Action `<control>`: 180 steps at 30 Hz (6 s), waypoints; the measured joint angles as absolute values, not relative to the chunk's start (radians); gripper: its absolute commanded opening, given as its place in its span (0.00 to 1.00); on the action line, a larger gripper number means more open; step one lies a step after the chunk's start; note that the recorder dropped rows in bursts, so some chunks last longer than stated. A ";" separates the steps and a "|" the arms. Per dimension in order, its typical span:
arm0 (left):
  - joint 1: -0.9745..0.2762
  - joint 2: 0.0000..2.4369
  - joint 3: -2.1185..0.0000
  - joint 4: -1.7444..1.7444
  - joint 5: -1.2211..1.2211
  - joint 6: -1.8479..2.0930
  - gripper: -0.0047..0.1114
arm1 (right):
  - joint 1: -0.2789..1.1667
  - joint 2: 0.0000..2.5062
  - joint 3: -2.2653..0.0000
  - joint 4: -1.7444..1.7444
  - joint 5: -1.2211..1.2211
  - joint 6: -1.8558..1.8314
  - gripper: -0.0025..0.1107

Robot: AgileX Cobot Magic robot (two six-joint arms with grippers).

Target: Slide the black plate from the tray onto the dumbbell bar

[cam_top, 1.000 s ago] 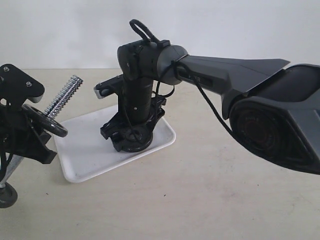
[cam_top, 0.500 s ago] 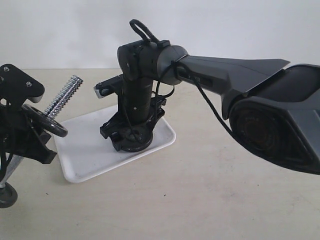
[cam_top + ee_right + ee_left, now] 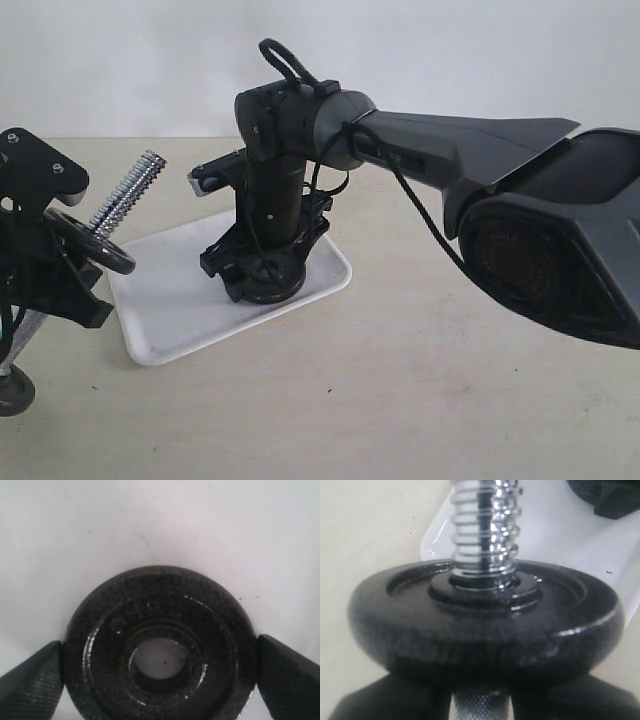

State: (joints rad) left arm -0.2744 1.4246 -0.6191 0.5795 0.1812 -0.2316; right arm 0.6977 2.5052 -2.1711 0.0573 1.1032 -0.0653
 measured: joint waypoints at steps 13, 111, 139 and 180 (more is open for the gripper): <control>-0.274 1.425 -0.619 0.579 0.181 -0.232 0.08 | 0.698 2.505 -2.171 0.044 1.103 -0.011 0.93; -0.274 1.425 -0.619 0.579 0.153 -0.064 0.08 | 0.364 2.329 -2.158 1.056 1.219 -0.550 0.02; -0.274 1.425 -0.619 0.547 0.151 0.053 0.08 | 0.389 2.199 -1.973 1.097 1.213 -0.496 0.02; -0.274 1.425 -0.619 0.543 0.151 0.053 0.08 | 0.444 2.192 -1.954 1.070 1.216 -0.509 0.02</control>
State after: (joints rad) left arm -0.2744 1.4246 -0.6191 0.5431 0.1505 0.0532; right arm 0.4437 2.1921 -1.9536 1.0701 1.2155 -0.5086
